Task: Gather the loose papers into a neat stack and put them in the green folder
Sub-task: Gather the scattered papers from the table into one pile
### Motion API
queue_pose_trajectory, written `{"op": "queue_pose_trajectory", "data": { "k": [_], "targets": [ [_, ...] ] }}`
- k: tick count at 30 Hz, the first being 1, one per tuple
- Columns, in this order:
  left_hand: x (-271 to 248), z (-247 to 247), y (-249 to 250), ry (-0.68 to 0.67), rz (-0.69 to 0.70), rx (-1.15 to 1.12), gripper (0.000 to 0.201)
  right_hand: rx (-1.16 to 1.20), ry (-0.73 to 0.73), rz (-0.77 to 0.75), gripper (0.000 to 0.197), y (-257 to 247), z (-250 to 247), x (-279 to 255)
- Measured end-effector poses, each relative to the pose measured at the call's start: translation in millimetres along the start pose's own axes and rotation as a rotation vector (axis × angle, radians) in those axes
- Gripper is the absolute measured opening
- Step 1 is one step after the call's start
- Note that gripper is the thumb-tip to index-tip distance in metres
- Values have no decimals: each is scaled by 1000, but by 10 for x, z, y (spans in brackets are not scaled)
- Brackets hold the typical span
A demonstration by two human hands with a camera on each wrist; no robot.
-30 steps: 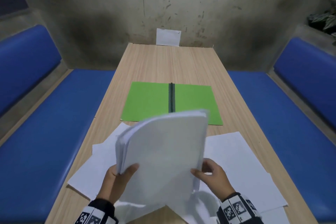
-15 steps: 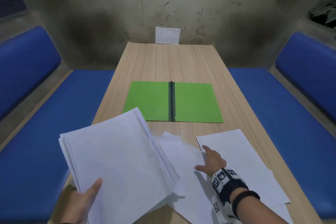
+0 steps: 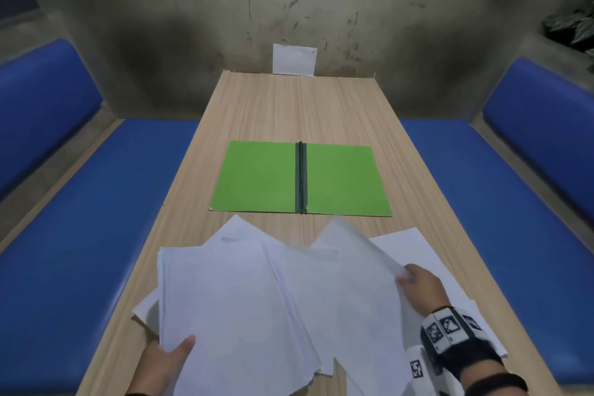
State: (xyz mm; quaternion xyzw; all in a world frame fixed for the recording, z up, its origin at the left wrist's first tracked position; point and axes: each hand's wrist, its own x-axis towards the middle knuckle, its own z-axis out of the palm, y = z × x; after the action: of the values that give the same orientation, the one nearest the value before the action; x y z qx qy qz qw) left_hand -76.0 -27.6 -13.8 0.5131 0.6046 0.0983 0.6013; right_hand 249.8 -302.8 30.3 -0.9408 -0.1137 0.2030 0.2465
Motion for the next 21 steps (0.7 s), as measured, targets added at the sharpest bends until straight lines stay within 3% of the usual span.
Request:
{"op": "queue_pose_trajectory", "data": {
  "k": [5,8,10,14,21],
  "targets": [
    [-18,32,-29,17,-28,26,56,65,163,237,18,399,-333,41],
    [-50,20,-34,12,-37,37,57,-84,146,407,38,693,-287,68],
    [-47,10,-44,8,-25,47,58,-176,120,481,38,826,-221,34],
    [-68,9,-34,-5,8,29,56,-185,118,472,13,865,-166,-38],
    [-134,42,59,-30,87,35,57,30,207,369,16,806,-153,-102]
  ]
}}
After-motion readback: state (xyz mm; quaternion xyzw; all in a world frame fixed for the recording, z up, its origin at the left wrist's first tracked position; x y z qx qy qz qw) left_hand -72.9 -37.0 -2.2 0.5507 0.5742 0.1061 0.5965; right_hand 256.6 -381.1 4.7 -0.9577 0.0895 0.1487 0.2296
